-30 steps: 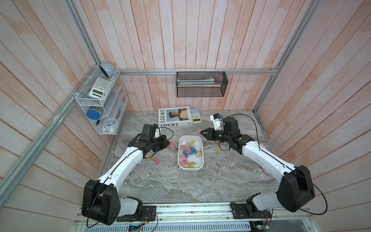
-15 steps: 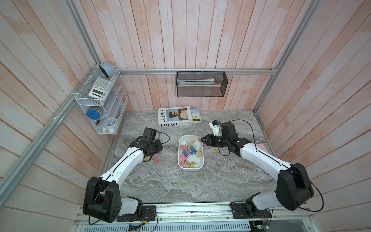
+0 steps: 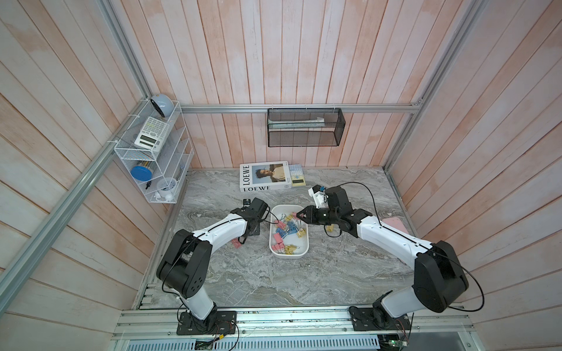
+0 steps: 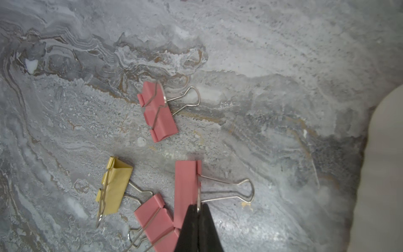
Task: Take out the binder clips from the storage box
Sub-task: Place the binder clip at the center of the board.
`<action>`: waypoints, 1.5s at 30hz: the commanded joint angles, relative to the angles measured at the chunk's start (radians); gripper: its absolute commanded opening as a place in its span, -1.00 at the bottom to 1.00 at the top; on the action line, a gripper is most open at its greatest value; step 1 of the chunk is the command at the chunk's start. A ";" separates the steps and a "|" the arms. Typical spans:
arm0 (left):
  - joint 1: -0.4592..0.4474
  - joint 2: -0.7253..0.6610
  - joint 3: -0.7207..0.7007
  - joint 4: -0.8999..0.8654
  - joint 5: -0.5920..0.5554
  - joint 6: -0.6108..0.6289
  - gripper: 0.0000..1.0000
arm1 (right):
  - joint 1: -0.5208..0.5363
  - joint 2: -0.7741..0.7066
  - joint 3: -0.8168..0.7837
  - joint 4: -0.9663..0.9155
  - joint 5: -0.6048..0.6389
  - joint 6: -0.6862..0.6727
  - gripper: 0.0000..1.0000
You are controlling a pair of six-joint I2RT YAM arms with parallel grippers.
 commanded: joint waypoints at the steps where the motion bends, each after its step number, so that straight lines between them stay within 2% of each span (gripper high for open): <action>1: -0.020 0.056 0.007 -0.047 -0.084 0.006 -0.97 | 0.004 0.001 0.026 0.002 -0.005 -0.002 -0.56; 3: -0.029 0.070 0.005 -0.044 -0.084 0.001 -0.88 | 0.004 0.001 0.028 -0.003 -0.005 -0.003 -0.56; 6: -0.047 0.083 0.006 -0.048 -0.092 -0.008 -0.62 | 0.004 -0.001 0.025 -0.004 -0.006 -0.002 -0.56; 9: -0.047 0.066 0.002 -0.048 -0.085 -0.027 -0.03 | 0.003 -0.003 0.025 -0.009 -0.003 -0.007 -0.56; 16: -0.027 -0.051 0.009 -0.053 -0.029 -0.051 -0.02 | 0.004 -0.005 0.028 -0.017 0.000 -0.016 -0.56; 21: 0.057 -0.116 -0.056 0.017 0.102 -0.078 -0.14 | 0.004 -0.009 0.026 -0.015 -0.002 -0.015 -0.56; 26: 0.101 -0.172 -0.114 0.059 0.151 -0.097 -0.13 | 0.001 -0.025 0.022 -0.034 0.014 -0.024 -0.56; 30: 0.160 -0.282 -0.177 0.117 0.234 -0.144 -0.13 | -0.035 -0.068 -0.004 -0.045 0.017 -0.010 -0.56; 37: 0.256 -0.503 -0.197 0.128 0.289 -0.181 -0.02 | -0.167 -0.203 -0.139 -0.058 0.006 0.025 -0.56; 41: 0.309 -0.558 -0.196 0.130 0.332 -0.192 0.13 | -0.241 -0.268 -0.251 -0.058 -0.032 0.059 -0.56; 45: 0.326 -0.571 -0.189 0.132 0.349 -0.204 0.29 | -0.254 -0.316 -0.357 -0.042 -0.027 0.071 -0.56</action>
